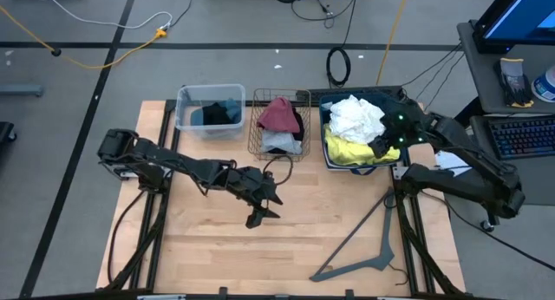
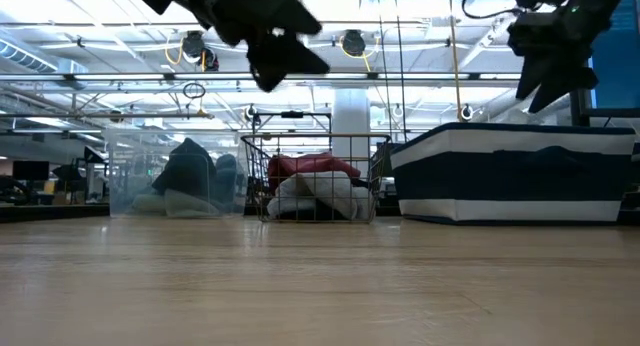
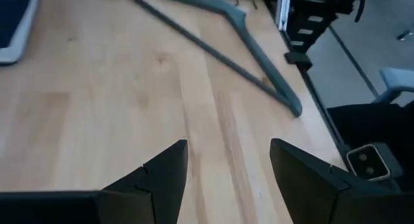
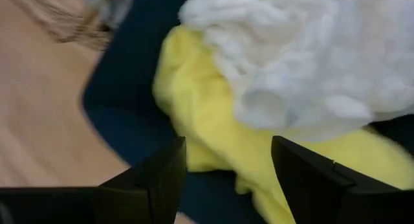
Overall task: Pick & Place Cloths
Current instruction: Return to Home Position
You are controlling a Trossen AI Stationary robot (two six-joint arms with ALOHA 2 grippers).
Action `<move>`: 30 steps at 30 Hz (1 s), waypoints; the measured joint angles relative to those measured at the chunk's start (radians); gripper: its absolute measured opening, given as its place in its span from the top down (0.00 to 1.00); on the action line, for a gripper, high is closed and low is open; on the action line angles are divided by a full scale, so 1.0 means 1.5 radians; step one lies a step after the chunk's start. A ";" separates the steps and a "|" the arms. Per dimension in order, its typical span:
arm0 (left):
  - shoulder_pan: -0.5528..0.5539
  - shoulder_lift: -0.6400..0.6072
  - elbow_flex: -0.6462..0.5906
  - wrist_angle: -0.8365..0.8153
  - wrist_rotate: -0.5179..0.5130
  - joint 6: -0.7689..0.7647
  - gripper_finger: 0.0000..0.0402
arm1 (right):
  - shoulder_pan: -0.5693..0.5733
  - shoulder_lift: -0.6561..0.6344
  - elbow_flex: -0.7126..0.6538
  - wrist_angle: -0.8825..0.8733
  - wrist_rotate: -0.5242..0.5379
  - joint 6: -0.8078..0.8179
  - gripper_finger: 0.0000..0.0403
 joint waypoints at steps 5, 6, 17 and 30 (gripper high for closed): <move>0.003 -0.064 -0.042 0.004 -0.038 0.010 0.44 | 0.000 -0.047 0.000 0.000 -0.092 -0.007 0.45; 0.003 -0.081 -0.060 0.018 -0.052 0.010 0.44 | 0.000 -0.057 0.000 0.001 -0.113 -0.012 0.45; -0.013 -0.357 -0.350 0.237 -0.065 -0.032 0.44 | 0.000 -0.169 0.000 -0.003 -0.179 -0.015 0.45; -0.010 -0.575 -0.508 0.260 -0.073 0.021 0.44 | 0.000 -0.240 0.000 0.104 -0.256 -0.098 0.53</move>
